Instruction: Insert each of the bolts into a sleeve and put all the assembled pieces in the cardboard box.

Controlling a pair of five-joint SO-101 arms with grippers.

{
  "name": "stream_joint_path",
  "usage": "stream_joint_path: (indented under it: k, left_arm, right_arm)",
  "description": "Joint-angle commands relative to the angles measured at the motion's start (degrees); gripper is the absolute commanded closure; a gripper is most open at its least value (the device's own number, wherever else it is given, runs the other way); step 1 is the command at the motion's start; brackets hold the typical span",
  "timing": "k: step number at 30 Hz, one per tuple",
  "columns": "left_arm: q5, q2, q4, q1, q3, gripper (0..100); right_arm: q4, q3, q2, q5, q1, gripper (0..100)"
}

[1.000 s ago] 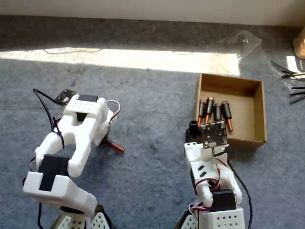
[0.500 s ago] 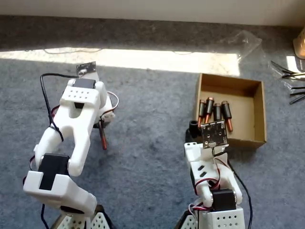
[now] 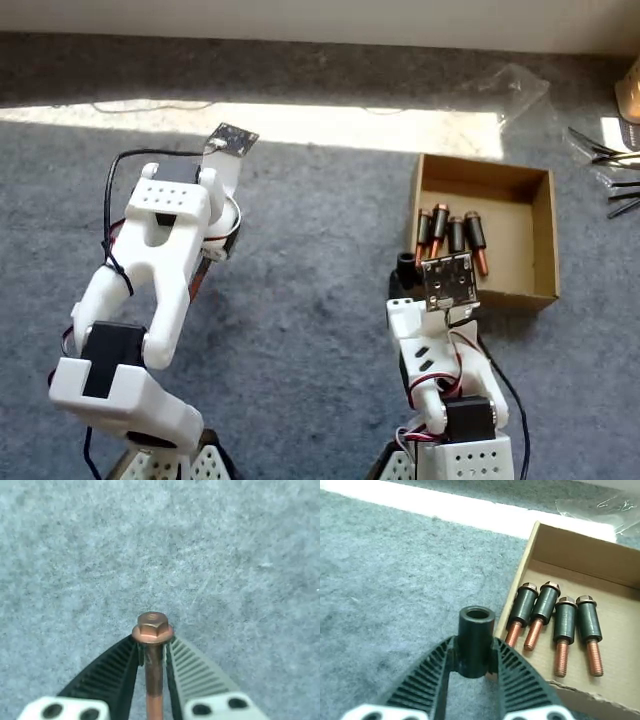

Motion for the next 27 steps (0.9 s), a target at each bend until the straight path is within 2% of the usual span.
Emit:
stream_joint_path:
  k: [1,6,12,17,20,24,27]
  left_arm:
    - [-0.7,2.6,-6.9,1.7,1.4,99]
    - [-0.7,9.6,-12.7,1.8,1.7,99]
    - [-0.7,12.2,-12.7,1.8,0.1,99]
    - [-0.7,12.4,-12.7,1.6,0.0,99]
    - [-0.7,12.4,-12.7,1.5,0.4,99]
    - [-0.7,12.5,-12.8,1.5,0.4,99]
    - [-0.7,12.5,-12.8,1.5,0.4,99]
  right_arm:
    - [-2.0,-0.6,-0.6,0.7,-0.4,99.3]
    - [-2.0,-0.6,-0.6,0.7,-0.4,99.3]
    - [-2.0,-0.6,-0.6,0.7,-0.8,99.3]
    - [-2.2,1.2,-0.5,0.7,-9.3,99.3]
    - [-9.3,3.6,-0.5,0.7,-13.1,99.3]
    - [-20.9,8.2,-0.5,0.7,-13.2,99.3]
    - [-25.6,10.1,-0.5,0.7,-14.5,99.3]
